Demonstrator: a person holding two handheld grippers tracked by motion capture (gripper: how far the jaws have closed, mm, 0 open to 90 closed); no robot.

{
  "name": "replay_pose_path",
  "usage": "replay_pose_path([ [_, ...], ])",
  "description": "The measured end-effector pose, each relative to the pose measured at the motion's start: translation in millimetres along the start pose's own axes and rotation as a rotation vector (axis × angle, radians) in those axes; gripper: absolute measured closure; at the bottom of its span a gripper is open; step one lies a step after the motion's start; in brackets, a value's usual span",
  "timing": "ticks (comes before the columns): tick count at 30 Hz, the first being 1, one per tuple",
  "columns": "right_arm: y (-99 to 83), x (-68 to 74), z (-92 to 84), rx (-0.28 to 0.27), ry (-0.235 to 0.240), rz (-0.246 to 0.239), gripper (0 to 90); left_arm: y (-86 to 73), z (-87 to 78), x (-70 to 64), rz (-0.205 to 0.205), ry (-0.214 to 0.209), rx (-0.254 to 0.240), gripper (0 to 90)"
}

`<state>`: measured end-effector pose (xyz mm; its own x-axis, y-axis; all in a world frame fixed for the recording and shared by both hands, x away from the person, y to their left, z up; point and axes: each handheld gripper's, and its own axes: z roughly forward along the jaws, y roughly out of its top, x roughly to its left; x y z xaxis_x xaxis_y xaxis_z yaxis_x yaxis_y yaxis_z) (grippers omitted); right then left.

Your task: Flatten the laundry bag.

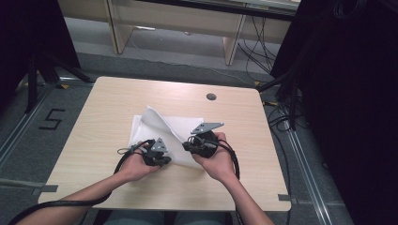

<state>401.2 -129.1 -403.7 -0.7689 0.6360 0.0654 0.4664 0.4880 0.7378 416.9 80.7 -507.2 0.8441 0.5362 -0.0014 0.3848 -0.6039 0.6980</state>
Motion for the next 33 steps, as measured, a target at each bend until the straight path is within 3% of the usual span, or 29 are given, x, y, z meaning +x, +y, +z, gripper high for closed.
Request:
replay_pose_path([
  [1,0.0,0.0,0.0,0.0,0.0,0.0,90.0,0.3,0.2,1.7,0.012,0.003,-0.004,89.3],
  [3,0.8,0.3,-1.4,0.026,0.014,-0.015,90.0,-0.4,1.8,3.0,-0.018,0.011,-0.009,89.4],
  [4,0.7,2.7,-2.3,0.032,0.014,0.021,90.0,0.1,1.5,4.6,0.001,0.015,-0.009,89.3],
  [5,0.3,3.0,-2.2,0.033,0.005,0.02,90.0,0.1,1.5,4.6,0.001,0.015,-0.009,89.3],
  [6,-0.5,3.7,-0.2,0.013,0.003,0.023,90.0,0.0,2.7,5.1,-0.023,0.013,-0.015,89.3],
  [8,0.3,2.6,-0.4,0.017,0.026,-0.014,90.0,0.5,2.0,7.9,-0.014,0.008,0.005,89.4],
  [10,0.1,4.4,-0.6,0.022,0.025,0.006,90.0,0.9,2.8,9.0,-0.018,0.01,-0.003,89.3],
  [11,0.2,5.2,1.0,0.019,0.027,-0.016,90.0,0.9,3.9,8.0,-0.049,0.018,-0.019,89.4],
  [14,-1.0,7.7,3.4,-0.002,0.02,0.002,90.0,0.2,3.9,10.6,-0.073,0.014,-0.024,89.3],
  [15,-1.2,8.5,3.0,0.005,0.02,0.01,90.0,0.1,2.6,11.4,-0.057,0.018,-0.02,89.3],
  [16,-0.5,6.8,1.7,0.025,0.036,-0.016,90.0,-0.4,1.8,12.1,-0.057,0.012,-0.021,89.3],
  [17,-1.0,7.2,1.6,0.02,0.035,-0.018,90.0,-1.2,0.2,11.7,-0.077,0.009,-0.021,89.3],
  [19,-1.6,8.0,1.2,0.02,0.037,-0.016,90.0,-1.9,-2.3,12.1,-0.071,0.011,-0.023,89.3],
  [20,-3.9,10.8,1.5,0.009,0.041,0.016,90.0,-4.5,-9.8,13.6,-0.069,0.007,-0.021,89.3],
  [21,-3.9,10.8,1.5,0.009,0.041,0.016,90.0,-4.5,-9.8,13.6,-0.069,0.007,-0.021,89.3],
  [22,-6.5,10.5,2.7,-0.003,0.044,-0.014,90.0,-6.2,-14.8,14.6,-0.065,0.009,-0.017,89.4],
  [23,-7.2,11.1,0.2,0.026,0.051,-0.009,90.0,-10.9,-25.0,17.5,-0.073,0.013,-0.015,89.5],
  [25,-9.1,11.9,2.5,0.01,0.056,-0.02,90.0,-13.2,-29.1,18.7,-0.074,0.007,-0.015,89.4],
  [27,-13.3,13.8,4.2,0.011,0.07,-0.022,90.0,-25.5,-47.5,25.8,-0.105,0.025,-0.025,89.4],
  [28,-13.4,13.6,2.7,0.033,0.071,-0.028,90.0,-29.3,-53.9,29.2,-0.102,0.032,-0.027,89.4],
  [29,-15.0,15.3,4.9,0.012,0.066,-0.013,90.0,-29.3,-53.9,29.2,-0.102,0.032,-0.027,89.4],
  [33,-14.6,14.6,3.3,0.034,0.086,-0.041,90.0,-48.9,-79.8,42.1,-0.169,0.055,-0.06,89.3],
])
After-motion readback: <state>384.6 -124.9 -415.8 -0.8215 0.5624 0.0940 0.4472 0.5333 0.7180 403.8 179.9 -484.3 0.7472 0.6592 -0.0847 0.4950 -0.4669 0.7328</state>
